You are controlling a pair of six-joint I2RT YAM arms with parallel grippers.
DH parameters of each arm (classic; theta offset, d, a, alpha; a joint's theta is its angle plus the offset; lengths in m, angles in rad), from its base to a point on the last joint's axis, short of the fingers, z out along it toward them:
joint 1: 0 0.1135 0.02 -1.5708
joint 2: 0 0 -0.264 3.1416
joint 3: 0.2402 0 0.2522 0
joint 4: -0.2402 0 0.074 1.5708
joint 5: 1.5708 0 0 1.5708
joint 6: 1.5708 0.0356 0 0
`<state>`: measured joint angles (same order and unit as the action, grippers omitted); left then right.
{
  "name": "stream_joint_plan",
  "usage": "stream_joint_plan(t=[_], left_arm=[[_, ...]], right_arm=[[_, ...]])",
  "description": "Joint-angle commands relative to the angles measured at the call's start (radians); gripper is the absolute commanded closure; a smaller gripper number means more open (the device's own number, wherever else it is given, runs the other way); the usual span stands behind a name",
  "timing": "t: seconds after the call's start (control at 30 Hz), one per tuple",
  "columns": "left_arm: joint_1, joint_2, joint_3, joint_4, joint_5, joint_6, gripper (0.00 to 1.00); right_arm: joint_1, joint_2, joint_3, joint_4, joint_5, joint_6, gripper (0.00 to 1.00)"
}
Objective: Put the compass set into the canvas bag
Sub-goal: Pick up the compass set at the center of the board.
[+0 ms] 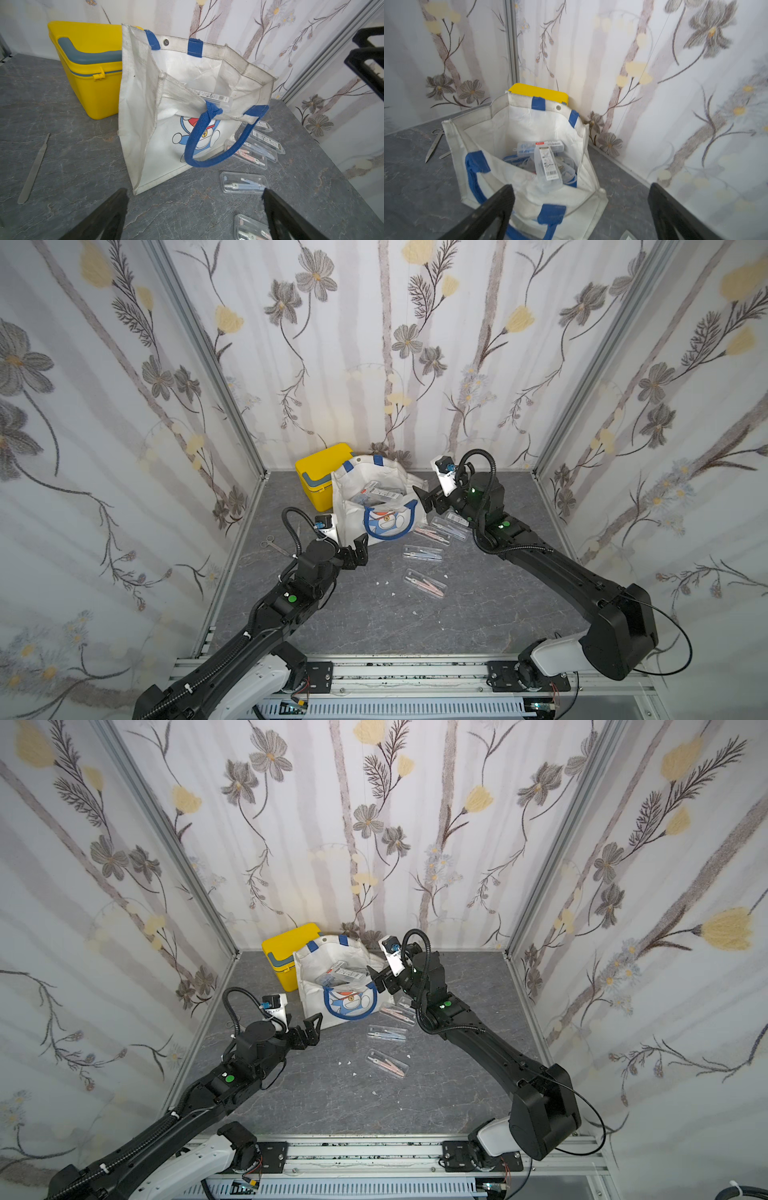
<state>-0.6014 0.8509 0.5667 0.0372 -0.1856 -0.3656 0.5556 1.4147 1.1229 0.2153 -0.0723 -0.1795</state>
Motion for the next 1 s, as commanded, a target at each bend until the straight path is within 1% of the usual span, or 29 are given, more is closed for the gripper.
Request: stream_joint_plan(t=[0.0, 0.2, 0.33, 0.4, 0.57, 0.67, 0.77, 0.97], left_arm=[[-0.011, 0.028, 0.010, 0.074, 0.046, 0.041, 0.00], [-0.070, 0.080, 0.029, 0.142, 0.078, 0.106, 0.00], [-0.110, 0.134, 0.068, 0.131, 0.095, 0.159, 0.00], [-0.136, 0.183, 0.098, 0.102, 0.094, 0.188, 0.00], [-0.194, 0.305, 0.185, 0.054, 0.112, 0.261, 0.00], [-0.229, 0.376, 0.253, -0.005, 0.120, 0.312, 0.00], [-0.269, 0.435, 0.313, -0.049, 0.096, 0.356, 0.00], [-0.302, 0.496, 0.350, -0.047, 0.059, 0.390, 0.00]], right_arm=[[-0.006, -0.041, -0.058, -0.023, 0.034, 0.074, 0.01], [-0.012, -0.081, -0.148, -0.061, 0.120, 0.081, 0.00], [-0.028, -0.100, -0.187, -0.079, 0.181, 0.089, 0.00], [-0.047, -0.104, -0.198, -0.101, 0.210, 0.109, 0.01], [-0.089, -0.110, -0.211, -0.166, 0.229, 0.119, 0.00], [-0.101, -0.132, -0.235, -0.164, 0.227, 0.120, 0.01], [-0.114, -0.154, -0.273, -0.141, 0.229, 0.128, 0.01], [-0.149, -0.174, -0.306, -0.135, 0.226, 0.140, 0.01]])
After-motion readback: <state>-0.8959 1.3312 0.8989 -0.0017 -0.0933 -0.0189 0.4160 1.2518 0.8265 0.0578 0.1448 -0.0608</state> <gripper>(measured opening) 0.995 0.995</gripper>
